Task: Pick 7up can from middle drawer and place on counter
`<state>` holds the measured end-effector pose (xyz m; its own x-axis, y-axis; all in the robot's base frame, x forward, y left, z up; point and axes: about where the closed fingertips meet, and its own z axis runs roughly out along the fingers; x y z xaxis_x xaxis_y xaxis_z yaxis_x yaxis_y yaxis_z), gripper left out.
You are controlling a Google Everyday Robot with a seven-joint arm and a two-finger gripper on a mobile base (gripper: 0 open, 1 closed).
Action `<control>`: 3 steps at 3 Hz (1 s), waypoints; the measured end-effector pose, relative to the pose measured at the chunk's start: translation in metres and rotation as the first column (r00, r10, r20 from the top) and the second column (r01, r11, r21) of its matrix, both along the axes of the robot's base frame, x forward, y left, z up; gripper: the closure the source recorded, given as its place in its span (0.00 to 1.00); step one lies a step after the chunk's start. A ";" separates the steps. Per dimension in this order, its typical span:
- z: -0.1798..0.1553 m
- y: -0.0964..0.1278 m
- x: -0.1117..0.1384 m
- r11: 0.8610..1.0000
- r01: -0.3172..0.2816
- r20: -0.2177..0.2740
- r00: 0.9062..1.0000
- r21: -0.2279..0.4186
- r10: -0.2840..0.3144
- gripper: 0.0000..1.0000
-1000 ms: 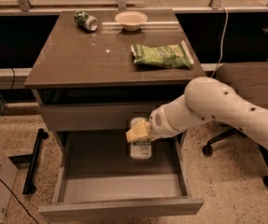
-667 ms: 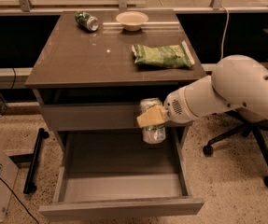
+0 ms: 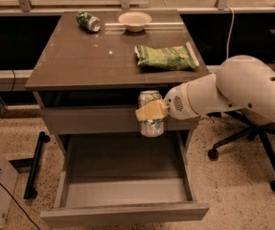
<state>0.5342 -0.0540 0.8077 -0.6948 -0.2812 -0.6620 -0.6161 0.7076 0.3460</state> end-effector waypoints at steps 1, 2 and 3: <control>0.028 0.034 0.034 0.994 -0.071 0.137 0.989 0.084 0.059 1.00; 0.062 0.070 0.065 0.975 -0.166 0.282 0.952 0.150 0.119 1.00; 0.102 0.106 0.092 0.952 -0.244 0.429 0.891 0.184 0.145 1.00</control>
Offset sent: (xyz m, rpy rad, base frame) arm 0.1016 0.1121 0.1115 0.2822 -0.4705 0.2461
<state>0.6262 0.0524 0.9093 -0.2979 -0.1909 -0.9353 -0.8538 0.4915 0.1716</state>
